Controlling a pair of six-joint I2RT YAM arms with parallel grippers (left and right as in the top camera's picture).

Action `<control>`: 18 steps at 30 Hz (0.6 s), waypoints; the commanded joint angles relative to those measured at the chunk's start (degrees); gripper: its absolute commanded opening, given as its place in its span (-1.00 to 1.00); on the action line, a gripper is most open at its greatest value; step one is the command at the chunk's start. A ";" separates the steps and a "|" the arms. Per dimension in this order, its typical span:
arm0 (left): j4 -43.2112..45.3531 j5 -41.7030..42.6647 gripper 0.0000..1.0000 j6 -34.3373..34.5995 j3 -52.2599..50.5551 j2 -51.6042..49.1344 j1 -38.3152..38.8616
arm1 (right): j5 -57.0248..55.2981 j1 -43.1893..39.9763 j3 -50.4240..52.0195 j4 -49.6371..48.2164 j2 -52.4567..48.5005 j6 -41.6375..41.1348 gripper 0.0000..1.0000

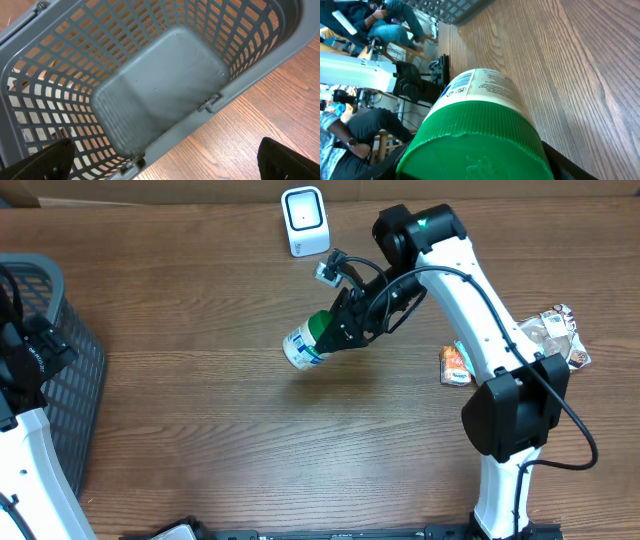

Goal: Scan the item barcode

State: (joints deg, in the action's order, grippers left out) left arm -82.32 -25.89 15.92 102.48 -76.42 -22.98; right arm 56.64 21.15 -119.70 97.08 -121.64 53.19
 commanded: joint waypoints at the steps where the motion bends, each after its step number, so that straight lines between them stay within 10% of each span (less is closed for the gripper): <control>1: 0.00 0.04 0.99 -0.94 0.50 -0.09 -0.24 | -2.51 0.90 -1.86 -0.15 2.93 0.07 -0.11; 10: 0.02 0.07 0.99 -0.92 0.50 -0.09 -0.24 | -32.74 9.33 2.78 -12.37 2.86 -23.19 -0.09; 18: 0.02 0.07 0.99 -0.92 0.50 -0.09 -0.24 | -49.13 18.60 12.76 -21.62 2.58 -25.18 0.08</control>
State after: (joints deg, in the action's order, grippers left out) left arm -82.32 -25.89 15.92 102.48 -76.42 -22.98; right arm 17.21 37.82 -110.04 77.58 -121.45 31.22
